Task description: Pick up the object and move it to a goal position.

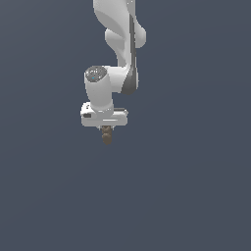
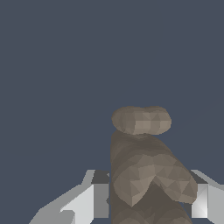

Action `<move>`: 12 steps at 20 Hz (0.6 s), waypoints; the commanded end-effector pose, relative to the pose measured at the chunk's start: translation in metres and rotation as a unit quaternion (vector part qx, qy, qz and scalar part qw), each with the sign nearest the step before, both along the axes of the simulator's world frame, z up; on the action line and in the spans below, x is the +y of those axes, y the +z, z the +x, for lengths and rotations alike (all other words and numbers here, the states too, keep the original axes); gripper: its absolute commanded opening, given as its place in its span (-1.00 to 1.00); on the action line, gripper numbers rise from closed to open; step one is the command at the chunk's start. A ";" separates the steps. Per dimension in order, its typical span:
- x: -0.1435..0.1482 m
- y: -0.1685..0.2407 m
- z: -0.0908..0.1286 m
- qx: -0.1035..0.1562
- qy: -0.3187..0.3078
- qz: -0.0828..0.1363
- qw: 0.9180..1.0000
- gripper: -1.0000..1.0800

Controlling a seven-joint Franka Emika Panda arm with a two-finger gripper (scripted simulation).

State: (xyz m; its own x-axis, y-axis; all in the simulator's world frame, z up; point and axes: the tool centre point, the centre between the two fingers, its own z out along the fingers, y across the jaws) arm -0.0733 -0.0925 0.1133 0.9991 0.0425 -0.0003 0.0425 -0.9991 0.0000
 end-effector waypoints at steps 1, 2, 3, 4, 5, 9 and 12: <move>-0.001 0.013 0.001 -0.001 0.000 0.000 1.000 -1.00; -0.001 0.019 0.001 -0.001 0.000 0.000 1.000 -1.00; -0.001 0.026 0.001 -0.001 0.000 0.000 1.000 -1.00; -0.001 0.033 0.001 -0.001 0.000 0.000 1.000 -1.00; -0.002 0.040 0.001 -0.001 0.000 0.000 1.000 -1.00; -0.003 0.076 0.003 -0.001 0.000 0.000 1.000 -1.00; -0.005 0.108 0.004 -0.001 0.000 0.000 1.000 -1.00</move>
